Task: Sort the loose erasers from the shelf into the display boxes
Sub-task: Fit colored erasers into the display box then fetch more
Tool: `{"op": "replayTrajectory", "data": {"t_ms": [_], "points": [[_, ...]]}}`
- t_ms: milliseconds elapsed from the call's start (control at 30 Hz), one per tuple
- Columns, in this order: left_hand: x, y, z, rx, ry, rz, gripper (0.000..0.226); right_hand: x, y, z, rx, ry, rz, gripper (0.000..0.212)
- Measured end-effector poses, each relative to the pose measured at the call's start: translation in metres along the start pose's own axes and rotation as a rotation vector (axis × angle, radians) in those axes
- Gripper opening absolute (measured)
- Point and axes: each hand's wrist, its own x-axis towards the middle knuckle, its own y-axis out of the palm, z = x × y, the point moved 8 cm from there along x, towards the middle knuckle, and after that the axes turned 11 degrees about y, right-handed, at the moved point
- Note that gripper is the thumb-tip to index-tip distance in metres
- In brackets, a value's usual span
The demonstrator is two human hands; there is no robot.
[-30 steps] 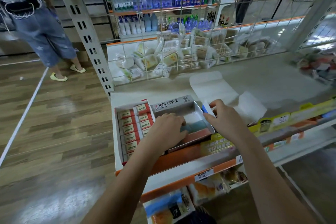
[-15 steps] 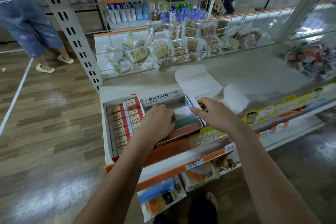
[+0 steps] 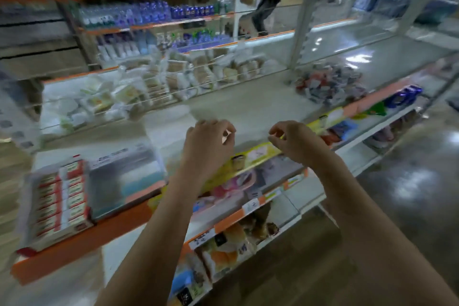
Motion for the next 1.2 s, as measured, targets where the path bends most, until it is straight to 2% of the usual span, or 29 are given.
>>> {"op": "replayTrajectory", "data": {"t_ms": [167, 233, 500, 600, 700, 900, 1067, 1200], "points": [[0.066, 0.053, -0.086, 0.005, 0.091, -0.031, 0.021, 0.015, -0.052, -0.093, -0.092, 0.059, -0.113, 0.026], [0.09, 0.08, -0.113, 0.019, 0.119, 0.006, 0.023, 0.025, -0.068, -0.127, -0.118, 0.095, -0.134, 0.028], [0.186, 0.184, -0.168, 0.225, 0.133, 0.237, 0.042, 0.078, -0.09, -0.239, -0.174, 0.197, -0.091, 0.03], [0.231, 0.214, -0.187, 0.199, 0.144, 0.235, 0.04, 0.116, -0.099, -0.28, -0.179, 0.23, -0.045, 0.032], [0.281, 0.233, -0.197, 0.134, 0.149, 0.189, 0.029, 0.162, -0.119, -0.316, -0.232, 0.238, -0.034, 0.032], [0.359, 0.265, -0.191, 0.204, 0.095, 0.2, 0.036, 0.243, -0.137, -0.364, -0.127, 0.267, -0.034, 0.028], [0.387, 0.291, -0.185, 0.319, 0.017, 0.254, 0.044, 0.295, -0.126, -0.397, -0.077, 0.225, -0.025, 0.036], [0.398, 0.297, -0.186, 0.326, -0.12, 0.219, 0.046, 0.338, -0.11, -0.409, -0.09, 0.103, 0.107, 0.037]]}}
